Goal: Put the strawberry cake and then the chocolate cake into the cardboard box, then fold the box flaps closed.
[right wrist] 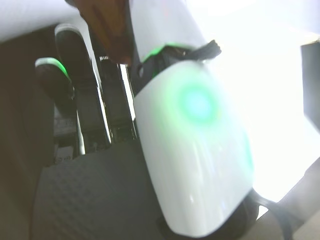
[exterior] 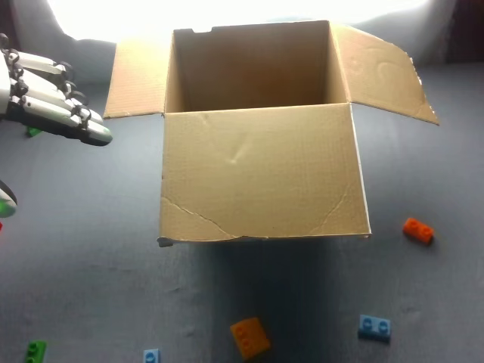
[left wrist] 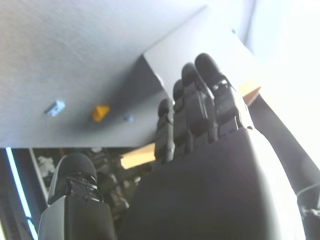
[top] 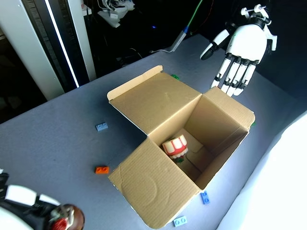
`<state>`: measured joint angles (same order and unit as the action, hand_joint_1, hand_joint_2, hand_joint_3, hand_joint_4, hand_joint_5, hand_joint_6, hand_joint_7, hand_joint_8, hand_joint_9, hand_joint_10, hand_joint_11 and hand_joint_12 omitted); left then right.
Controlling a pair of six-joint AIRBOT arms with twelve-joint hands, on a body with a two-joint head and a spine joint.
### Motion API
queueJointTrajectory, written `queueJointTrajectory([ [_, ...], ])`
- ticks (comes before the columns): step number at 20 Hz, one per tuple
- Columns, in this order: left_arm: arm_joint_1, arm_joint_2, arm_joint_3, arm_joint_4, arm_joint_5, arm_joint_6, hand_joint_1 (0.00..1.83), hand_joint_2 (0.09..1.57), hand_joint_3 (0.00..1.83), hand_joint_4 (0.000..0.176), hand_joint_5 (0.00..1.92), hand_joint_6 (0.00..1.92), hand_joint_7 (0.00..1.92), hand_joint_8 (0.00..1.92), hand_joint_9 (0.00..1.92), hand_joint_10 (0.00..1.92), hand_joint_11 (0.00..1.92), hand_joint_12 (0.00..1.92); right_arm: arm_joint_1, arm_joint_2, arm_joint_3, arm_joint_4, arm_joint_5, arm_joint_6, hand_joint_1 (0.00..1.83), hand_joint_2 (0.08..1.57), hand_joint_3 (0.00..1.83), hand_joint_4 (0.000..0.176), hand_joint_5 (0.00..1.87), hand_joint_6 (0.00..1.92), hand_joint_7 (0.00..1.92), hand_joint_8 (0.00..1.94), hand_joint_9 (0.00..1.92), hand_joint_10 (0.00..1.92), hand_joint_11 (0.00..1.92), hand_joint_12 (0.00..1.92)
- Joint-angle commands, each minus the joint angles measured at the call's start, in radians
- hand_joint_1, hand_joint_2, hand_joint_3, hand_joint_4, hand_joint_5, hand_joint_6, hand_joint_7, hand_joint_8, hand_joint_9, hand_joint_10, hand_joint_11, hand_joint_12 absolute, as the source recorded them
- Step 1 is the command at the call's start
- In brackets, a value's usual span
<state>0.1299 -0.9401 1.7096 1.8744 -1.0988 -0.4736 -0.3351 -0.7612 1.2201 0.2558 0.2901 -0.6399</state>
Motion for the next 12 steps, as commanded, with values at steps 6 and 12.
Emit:
queueJointTrajectory([
  [6,0.005,0.022,-0.042,-0.093,0.010,0.017,0.17,1.08,0.00,0.078,0.12,0.01,0.20,0.00,0.28,0.00,0.00,1.03,0.191,0.032,-0.045,-0.094,0.162,-0.010,1.19,1.18,0.00,0.012,0.86,1.14,0.87,1.27,0.70,1.37,0.32,1.88],
  [12,0.040,0.016,-0.045,-0.107,0.029,0.042,0.18,1.10,0.00,0.059,0.12,0.00,0.19,0.00,0.25,0.00,0.00,0.97,0.314,-0.055,-0.078,-0.203,0.224,-0.039,1.17,1.21,0.00,0.015,0.81,1.22,0.82,1.35,0.59,1.52,0.26,1.92],
])
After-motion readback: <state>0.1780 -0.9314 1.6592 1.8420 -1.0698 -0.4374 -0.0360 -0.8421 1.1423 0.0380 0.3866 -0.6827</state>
